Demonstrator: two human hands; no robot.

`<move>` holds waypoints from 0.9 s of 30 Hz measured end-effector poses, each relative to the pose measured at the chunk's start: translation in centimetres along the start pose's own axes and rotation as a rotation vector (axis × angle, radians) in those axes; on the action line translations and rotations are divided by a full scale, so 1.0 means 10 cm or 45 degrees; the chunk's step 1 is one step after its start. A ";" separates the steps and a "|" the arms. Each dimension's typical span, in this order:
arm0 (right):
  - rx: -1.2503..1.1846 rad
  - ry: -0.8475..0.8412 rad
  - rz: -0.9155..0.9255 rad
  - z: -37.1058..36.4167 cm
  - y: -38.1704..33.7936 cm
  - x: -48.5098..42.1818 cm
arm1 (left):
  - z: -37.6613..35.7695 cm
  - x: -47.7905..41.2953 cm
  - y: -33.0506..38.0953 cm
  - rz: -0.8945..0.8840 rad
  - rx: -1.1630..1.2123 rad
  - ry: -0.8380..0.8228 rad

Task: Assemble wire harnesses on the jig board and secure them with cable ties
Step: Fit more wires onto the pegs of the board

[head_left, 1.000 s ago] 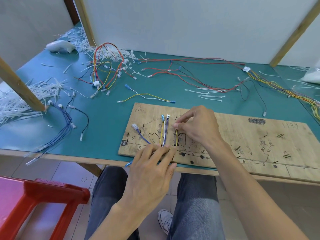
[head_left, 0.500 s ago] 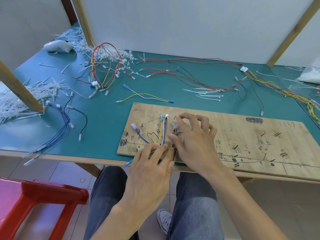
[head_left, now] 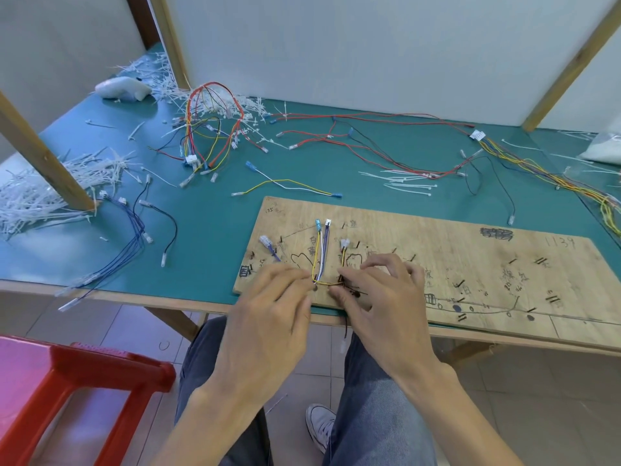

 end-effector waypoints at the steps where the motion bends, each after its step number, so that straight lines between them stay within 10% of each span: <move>1: -0.001 0.021 0.018 -0.01 0.01 0.00 | 0.03 -0.02 -0.05 0.047 -0.077 0.014; 13: -0.242 -0.012 0.125 -0.31 -0.03 -0.24 | 0.11 -0.21 -0.18 0.230 -0.478 -0.308; 27: -0.211 0.048 0.137 -0.31 -0.03 -0.20 | 0.29 -1.13 -0.51 0.261 0.109 -0.475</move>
Point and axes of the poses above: each hand's wrist, its own x-axis away from the middle knuckle, its own z-axis out of the back of the hand, y = z × x, the point moved 3 cm from there along -x, towards the middle knuckle, and after that the axes turned 10 degrees about z, right-handed, at the moved point
